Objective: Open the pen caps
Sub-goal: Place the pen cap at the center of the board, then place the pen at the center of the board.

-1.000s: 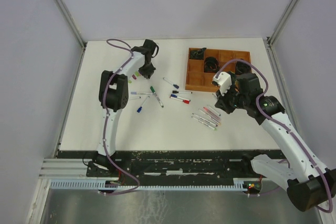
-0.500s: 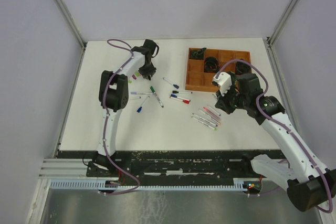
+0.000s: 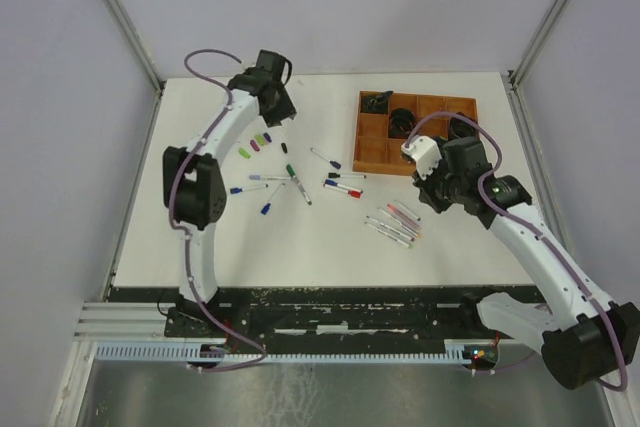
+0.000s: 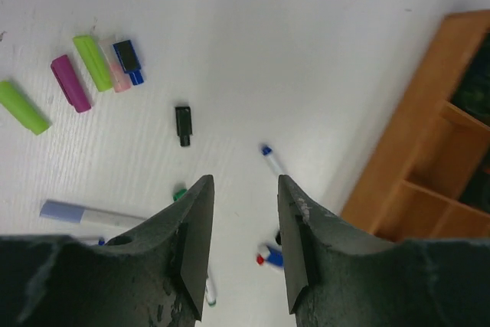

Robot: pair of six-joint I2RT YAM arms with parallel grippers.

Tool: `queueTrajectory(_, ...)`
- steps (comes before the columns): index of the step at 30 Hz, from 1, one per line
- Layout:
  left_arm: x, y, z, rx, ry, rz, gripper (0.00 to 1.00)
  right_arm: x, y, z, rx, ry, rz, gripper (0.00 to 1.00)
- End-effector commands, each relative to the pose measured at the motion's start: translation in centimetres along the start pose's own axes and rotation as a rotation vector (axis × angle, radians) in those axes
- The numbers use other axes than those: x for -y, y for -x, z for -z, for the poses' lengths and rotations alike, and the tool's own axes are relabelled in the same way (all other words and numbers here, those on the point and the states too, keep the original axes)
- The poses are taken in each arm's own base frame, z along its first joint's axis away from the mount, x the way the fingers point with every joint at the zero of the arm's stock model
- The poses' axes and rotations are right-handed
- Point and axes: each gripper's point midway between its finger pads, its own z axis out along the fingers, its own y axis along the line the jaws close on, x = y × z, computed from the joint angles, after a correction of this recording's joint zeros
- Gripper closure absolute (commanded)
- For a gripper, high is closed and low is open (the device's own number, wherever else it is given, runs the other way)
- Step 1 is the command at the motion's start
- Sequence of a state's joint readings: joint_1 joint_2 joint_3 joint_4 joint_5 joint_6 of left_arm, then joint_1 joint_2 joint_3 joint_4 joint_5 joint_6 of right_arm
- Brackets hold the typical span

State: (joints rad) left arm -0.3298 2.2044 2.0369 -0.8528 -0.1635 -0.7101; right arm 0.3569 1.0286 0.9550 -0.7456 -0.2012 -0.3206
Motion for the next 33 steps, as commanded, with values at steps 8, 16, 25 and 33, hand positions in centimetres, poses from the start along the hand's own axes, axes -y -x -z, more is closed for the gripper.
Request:
queueTrajectory(8, -0.5, -3.9, 18.1, 0.484, -0.593, -0.163, 0.36, 5.4, -7.7, -3.8, -0.423, -0.122, -0.074, 0.99)
queueTrajectory(16, -5.5, -6.9, 15.9, 0.584, -0.516, -0.208, 0.18, 5.5, -11.1, -4.9, -0.558, -0.048, -0.131, 0.94)
queueTrajectory(25, -7.5, -8.0, 13.7, 0.554, -0.428, -0.197, 0.19, 4.6, -12.6, -6.4, -0.641, 0.025, -0.161, 0.87)
queueTrajectory(33, -8.1, -8.1, 13.2, 0.555, -0.404, -0.175, 0.19, 4.3, -13.9, -7.2, -0.708, 0.052, -0.178, 0.81)
